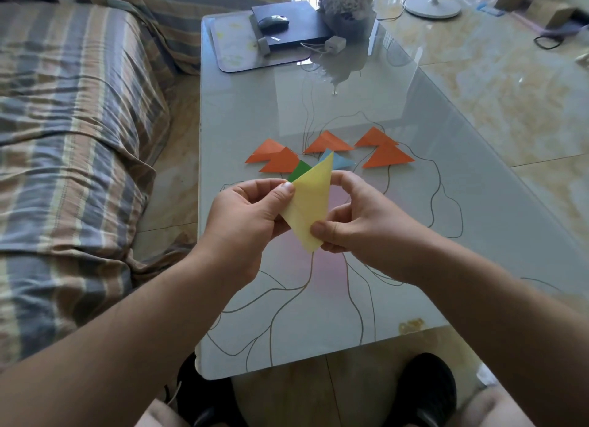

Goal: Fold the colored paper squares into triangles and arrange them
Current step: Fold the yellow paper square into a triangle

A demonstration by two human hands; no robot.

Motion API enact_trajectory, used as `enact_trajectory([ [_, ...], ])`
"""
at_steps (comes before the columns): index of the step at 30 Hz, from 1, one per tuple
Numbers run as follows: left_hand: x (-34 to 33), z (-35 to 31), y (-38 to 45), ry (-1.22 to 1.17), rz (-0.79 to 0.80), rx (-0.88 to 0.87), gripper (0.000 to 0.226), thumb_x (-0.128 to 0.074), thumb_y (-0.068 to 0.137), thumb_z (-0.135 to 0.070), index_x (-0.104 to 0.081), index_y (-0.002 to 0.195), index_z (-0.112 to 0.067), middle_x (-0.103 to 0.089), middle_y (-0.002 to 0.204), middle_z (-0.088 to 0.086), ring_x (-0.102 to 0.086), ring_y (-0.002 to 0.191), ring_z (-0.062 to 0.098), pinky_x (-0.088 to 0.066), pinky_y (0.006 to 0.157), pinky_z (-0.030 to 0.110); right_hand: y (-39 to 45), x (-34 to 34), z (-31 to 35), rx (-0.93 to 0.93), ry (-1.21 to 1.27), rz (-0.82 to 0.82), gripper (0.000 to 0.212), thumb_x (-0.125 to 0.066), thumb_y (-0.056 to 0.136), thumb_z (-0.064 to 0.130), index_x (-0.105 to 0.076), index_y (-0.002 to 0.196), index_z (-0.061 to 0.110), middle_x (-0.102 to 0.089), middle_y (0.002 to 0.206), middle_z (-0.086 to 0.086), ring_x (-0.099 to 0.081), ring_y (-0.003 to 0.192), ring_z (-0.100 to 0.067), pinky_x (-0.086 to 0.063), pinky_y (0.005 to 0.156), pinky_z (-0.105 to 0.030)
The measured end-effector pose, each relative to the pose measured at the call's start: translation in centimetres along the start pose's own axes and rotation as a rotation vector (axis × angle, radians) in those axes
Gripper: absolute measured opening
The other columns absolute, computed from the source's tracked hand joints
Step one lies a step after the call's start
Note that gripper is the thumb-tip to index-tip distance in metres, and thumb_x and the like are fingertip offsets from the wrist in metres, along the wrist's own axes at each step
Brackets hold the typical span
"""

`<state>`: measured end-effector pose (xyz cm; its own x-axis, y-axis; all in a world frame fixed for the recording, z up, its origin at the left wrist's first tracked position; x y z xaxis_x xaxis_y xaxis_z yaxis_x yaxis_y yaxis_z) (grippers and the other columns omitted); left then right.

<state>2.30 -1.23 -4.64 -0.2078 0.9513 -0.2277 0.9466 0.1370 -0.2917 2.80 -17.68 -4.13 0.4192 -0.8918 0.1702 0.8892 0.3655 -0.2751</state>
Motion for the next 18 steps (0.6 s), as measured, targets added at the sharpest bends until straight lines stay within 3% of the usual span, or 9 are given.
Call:
enact_trajectory([
  [4, 0.0, -0.1, 0.0, 0.018, 0.006, -0.008, 0.007, -0.068, 0.097, -0.009, -0.072, 0.098, -0.004, -0.077, 0.092, 0.014, -0.076, 0.087, 0.027, -0.062, 0.076, 0.036, 0.1, 0.2, 0.0, -0.015, 0.058, 0.017, 0.063, -0.076, 0.091, 0.003, -0.047, 0.14, 0.03, -0.07, 0.079, -0.015, -0.068, 0.073, -0.026, -0.057, 0.077, -0.042],
  [9, 0.1, -0.6, 0.1, 0.067, 0.012, -0.048, 0.007, -0.07, 0.095, -0.009, -0.072, 0.098, -0.004, -0.077, 0.093, 0.015, -0.076, 0.088, 0.027, -0.063, 0.076, 0.035, 0.3, 0.7, -0.4, -0.082, 0.109, -0.004, 0.05, -0.079, 0.09, 0.013, -0.054, 0.133, 0.021, -0.07, 0.074, -0.01, -0.066, 0.069, -0.022, -0.056, 0.072, -0.037],
  [13, 0.0, -1.0, -0.2, 0.137, 0.038, -0.083, 0.011, -0.073, 0.093, -0.011, -0.072, 0.101, -0.003, -0.078, 0.094, 0.014, -0.077, 0.09, 0.028, -0.063, 0.076, 0.035, 0.3, 1.9, -0.4, -0.123, 0.168, -0.051, 0.013, -0.074, 0.095, 0.021, -0.072, 0.099, 0.009, -0.072, 0.08, -0.008, -0.065, 0.069, -0.019, -0.054, 0.075, -0.036],
  [18, -0.4, -1.0, -0.3, 0.127, 0.059, -0.083, 0.016, -0.075, 0.09, -0.013, -0.073, 0.103, -0.004, -0.077, 0.098, 0.016, -0.076, 0.095, 0.031, -0.063, 0.082, 0.041, 0.1, 1.8, -0.3, -0.134, 0.173, -0.026, 0.015, -0.074, 0.094, 0.02, -0.071, 0.082, 0.012, -0.069, 0.075, -0.007, -0.064, 0.068, -0.017, -0.052, 0.071, -0.033],
])
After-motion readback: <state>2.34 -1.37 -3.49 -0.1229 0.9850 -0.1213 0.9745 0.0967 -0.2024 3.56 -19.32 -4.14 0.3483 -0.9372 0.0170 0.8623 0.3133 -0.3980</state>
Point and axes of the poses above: each hand's wrist, its own y-axis towards the middle knuckle, its own x-axis out of the back of the hand, z = x × y, the point moved 9 cm from there along y, towards the middle knuckle
